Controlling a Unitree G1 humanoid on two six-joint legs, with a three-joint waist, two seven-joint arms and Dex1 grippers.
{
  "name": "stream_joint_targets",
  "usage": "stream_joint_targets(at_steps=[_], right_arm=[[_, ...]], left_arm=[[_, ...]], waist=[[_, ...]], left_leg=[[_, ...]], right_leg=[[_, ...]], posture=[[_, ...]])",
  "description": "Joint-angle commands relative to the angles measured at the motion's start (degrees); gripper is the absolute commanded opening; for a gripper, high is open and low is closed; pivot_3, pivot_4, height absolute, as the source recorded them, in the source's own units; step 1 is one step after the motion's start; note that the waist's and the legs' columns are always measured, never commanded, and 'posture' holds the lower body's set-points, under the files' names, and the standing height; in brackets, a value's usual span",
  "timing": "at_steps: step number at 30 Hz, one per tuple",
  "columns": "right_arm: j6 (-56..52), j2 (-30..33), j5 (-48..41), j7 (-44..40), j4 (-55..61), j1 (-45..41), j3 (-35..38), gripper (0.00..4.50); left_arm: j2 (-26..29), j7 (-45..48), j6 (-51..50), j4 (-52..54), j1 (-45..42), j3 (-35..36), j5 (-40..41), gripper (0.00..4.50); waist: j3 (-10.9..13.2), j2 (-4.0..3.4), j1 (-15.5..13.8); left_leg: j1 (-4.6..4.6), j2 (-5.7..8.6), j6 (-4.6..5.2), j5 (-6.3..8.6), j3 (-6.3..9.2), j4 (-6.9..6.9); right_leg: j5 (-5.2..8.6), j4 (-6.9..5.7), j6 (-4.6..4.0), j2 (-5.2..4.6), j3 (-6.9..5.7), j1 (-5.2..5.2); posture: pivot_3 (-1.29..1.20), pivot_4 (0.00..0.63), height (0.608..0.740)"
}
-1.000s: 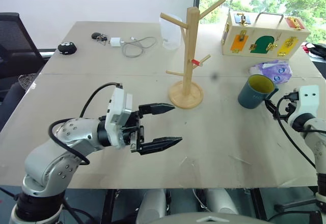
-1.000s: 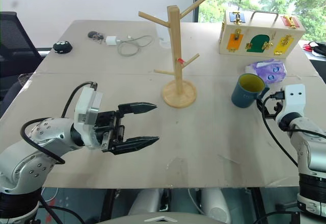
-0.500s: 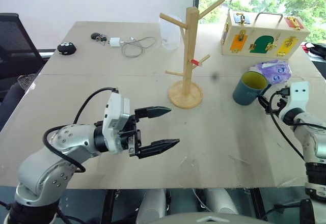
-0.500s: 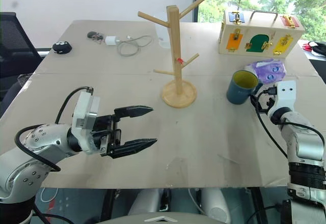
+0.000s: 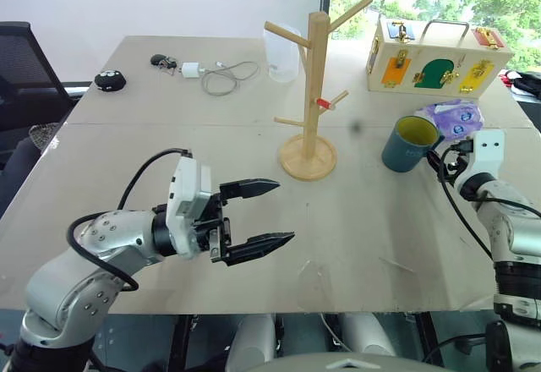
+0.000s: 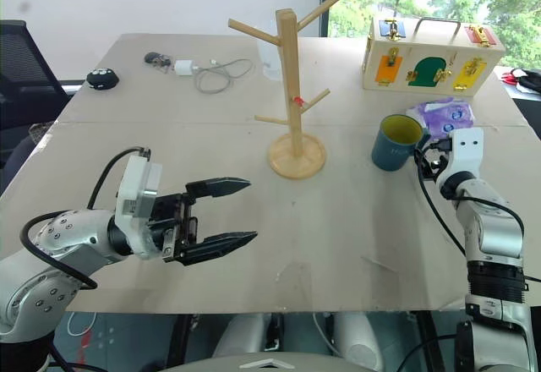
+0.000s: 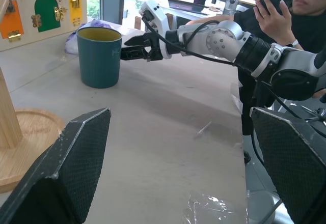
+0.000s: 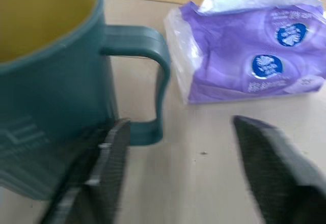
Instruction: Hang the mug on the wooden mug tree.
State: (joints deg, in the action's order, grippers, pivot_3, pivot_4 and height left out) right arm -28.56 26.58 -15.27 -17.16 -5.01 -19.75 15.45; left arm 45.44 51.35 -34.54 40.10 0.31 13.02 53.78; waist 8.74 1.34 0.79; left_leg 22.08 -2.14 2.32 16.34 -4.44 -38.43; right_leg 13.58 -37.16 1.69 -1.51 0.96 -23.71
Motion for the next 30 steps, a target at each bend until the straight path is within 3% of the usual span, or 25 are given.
stream_joint_targets(at_steps=[1, 10, 12, 15, 23, 26, 30], right_arm=[[1.68, 0.14, 0.32, 0.10, 0.39, -1.32, 0.27, 2.92], [2.96, -0.52, 0.32, -0.64, -1.56, -3.11, -0.51, 2.92], [3.37, -0.75, 0.45, -0.68, -2.12, -3.55, -0.88, 2.37], [3.94, -1.10, 0.79, -0.74, -3.11, -4.21, -1.48, 1.12], [7.11, -2.21, 1.75, -1.36, -7.69, -6.81, -2.86, 1.12], [8.17, -2.54, 2.00, -1.57, -9.13, -7.54, -3.08, 0.14], [8.85, -2.60, 1.80, -2.12, -9.79, -7.94, -2.98, 0.06]], left_arm=[[0.60, 0.16, 1.11, 2.72, 0.29, 1.32, 0.71, 4.50], [0.59, -0.78, 0.93, 3.41, 0.78, 1.36, 0.80, 4.50], [0.58, -0.85, 0.97, 3.46, 0.91, 1.39, 0.77, 4.50], [0.56, -0.82, 1.09, 3.37, 1.13, 1.50, 0.69, 4.50], [0.75, -0.14, 1.83, 3.05, 2.49, 2.44, 0.36, 4.50], [0.71, 0.13, 2.49, 3.49, 3.88, 2.95, 0.01, 4.50], [0.49, -0.16, 3.28, 4.27, 5.41, 3.16, -0.40, 4.50]], waist=[[0.00, 0.00, -0.08], [0.00, 0.00, 0.04], [0.00, 0.00, 0.03], [0.00, -0.01, 0.02], [0.01, -0.01, 0.04], [0.01, -0.02, 0.06], [0.01, -0.02, 0.05]], left_leg=[[0.00, 0.00, 0.00, 0.00, 0.00, 0.00], [-0.02, 0.00, 0.00, 0.00, -0.01, 0.00], [-0.02, 0.00, 0.00, 0.00, -0.01, 0.00], [-0.01, 0.00, 0.00, 0.00, -0.01, 0.00], [-0.01, 0.00, -0.01, 0.00, -0.01, 0.00], [-0.02, 0.00, 0.00, 0.00, -0.04, 0.00], [-0.02, 0.00, -0.01, 0.00, -0.02, 0.00]], right_leg=[[0.00, 0.00, 0.00, -0.01, -0.01, 0.00], [0.00, -0.02, 0.00, 0.00, 0.00, 0.00], [0.00, -0.03, 0.00, 0.00, 0.00, 0.00], [0.00, -0.03, 0.00, -0.01, 0.00, 0.00], [0.00, -0.03, 0.00, -0.01, 0.00, 0.00], [0.00, -0.03, 0.00, -0.02, 0.02, 0.00], [0.00, -0.03, -0.01, -0.03, 0.01, -0.01]], posture=[[0.00, 0.150, 0.740], [0.00, 0.150, 0.740], [0.00, 0.150, 0.740], [0.00, 0.150, 0.740], [0.00, 0.150, 0.740], [0.00, 0.150, 0.740], [0.00, 0.150, 0.740]])
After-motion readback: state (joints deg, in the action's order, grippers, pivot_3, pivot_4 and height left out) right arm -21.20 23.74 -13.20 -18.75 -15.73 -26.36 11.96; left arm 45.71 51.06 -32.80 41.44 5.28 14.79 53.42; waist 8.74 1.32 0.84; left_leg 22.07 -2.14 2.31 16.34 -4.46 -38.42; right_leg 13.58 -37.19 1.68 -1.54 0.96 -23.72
